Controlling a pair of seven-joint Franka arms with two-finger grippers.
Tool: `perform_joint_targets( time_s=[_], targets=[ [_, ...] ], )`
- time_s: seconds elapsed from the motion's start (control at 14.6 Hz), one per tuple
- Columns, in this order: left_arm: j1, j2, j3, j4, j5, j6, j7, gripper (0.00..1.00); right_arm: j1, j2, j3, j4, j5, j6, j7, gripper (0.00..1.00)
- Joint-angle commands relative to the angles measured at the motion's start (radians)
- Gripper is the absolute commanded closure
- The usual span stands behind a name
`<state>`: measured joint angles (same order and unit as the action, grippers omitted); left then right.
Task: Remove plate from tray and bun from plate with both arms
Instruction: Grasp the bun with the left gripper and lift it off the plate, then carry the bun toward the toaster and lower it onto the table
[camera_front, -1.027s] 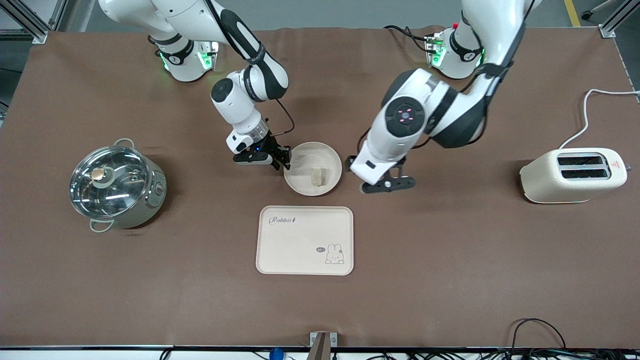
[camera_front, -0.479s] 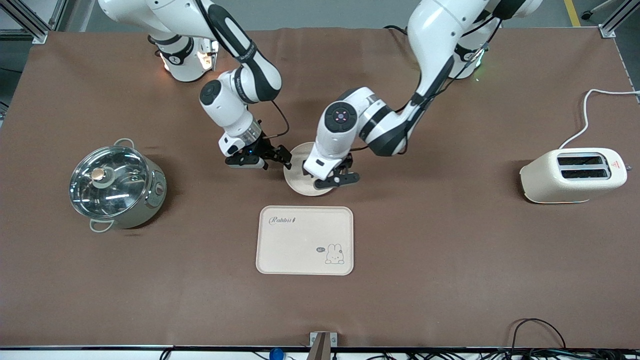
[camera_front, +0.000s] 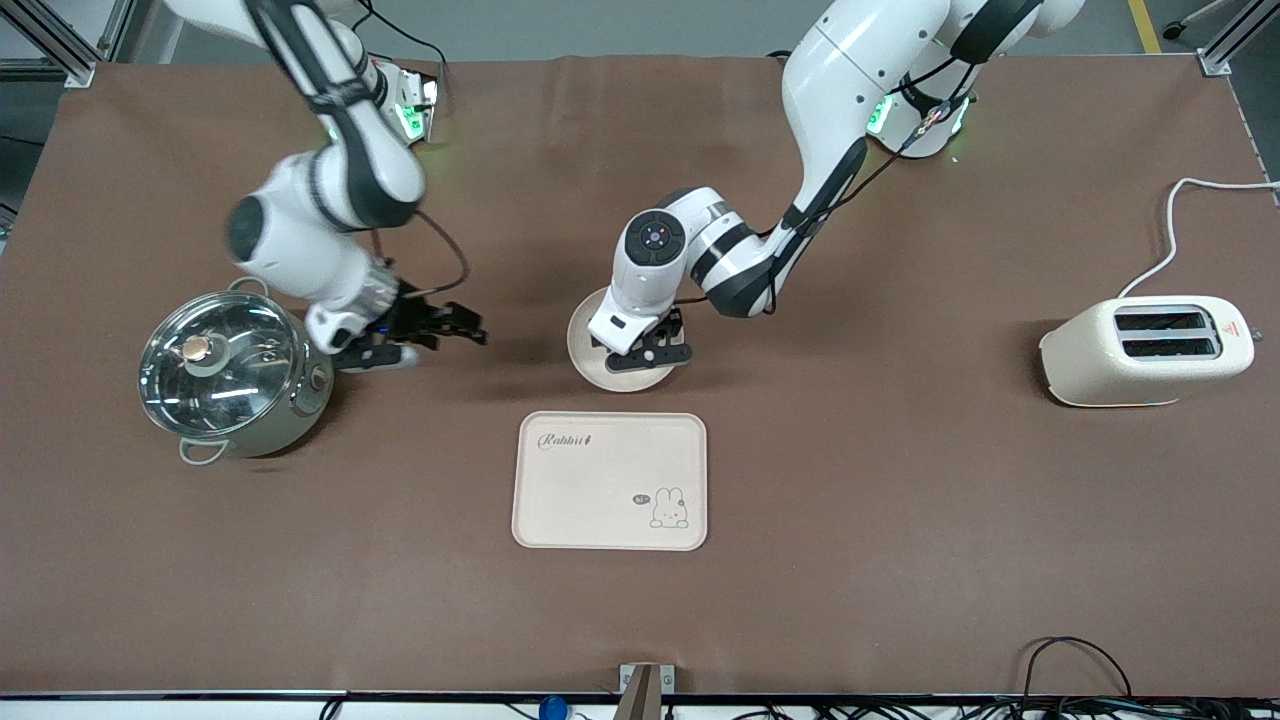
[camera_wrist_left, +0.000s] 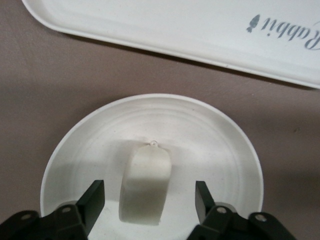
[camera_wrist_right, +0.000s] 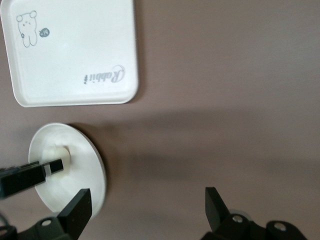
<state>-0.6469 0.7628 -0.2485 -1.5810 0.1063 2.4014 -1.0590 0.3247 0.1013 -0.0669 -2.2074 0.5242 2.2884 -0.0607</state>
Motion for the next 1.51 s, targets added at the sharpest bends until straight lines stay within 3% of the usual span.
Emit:
perform_joint_targets(
  time_s=[0.0,0.14,0.27,0.41,0.62,0.89,1.16,1.44],
  targets=[
    [-0.011,0.018,0.011,0.016,0.032,0.007,-0.019,0.40,-0.065,-0.069,-0.042,0.165,-0.178,-0.339,0.059,0.00],
    [-0.008,0.020,0.012,0.018,0.038,0.007,-0.018,0.53,-0.114,-0.124,-0.042,0.302,-0.349,-0.554,0.103,0.00],
    [0.000,0.007,0.018,0.019,0.052,0.005,-0.016,0.63,-0.157,-0.159,-0.040,0.423,-0.435,-0.722,0.122,0.00],
    [0.001,0.001,0.018,0.026,0.055,-0.002,-0.018,0.69,-0.240,-0.231,-0.025,0.451,-0.505,-0.768,0.116,0.00],
    [0.062,-0.057,0.020,0.056,0.056,-0.057,-0.013,0.68,-0.349,-0.285,0.024,0.494,-0.607,-0.782,0.113,0.00],
    [0.266,-0.149,0.018,0.053,0.056,-0.157,0.097,0.68,-0.365,-0.278,0.024,0.549,-0.610,-0.810,0.111,0.00],
    [0.466,-0.117,0.018,0.056,0.121,-0.174,0.198,0.68,-0.363,-0.272,0.027,0.551,-0.609,-0.813,0.110,0.00],
    [0.546,-0.065,0.020,0.047,0.127,-0.174,0.304,0.66,-0.366,-0.270,0.026,0.560,-0.609,-0.820,0.121,0.00]
  ],
)
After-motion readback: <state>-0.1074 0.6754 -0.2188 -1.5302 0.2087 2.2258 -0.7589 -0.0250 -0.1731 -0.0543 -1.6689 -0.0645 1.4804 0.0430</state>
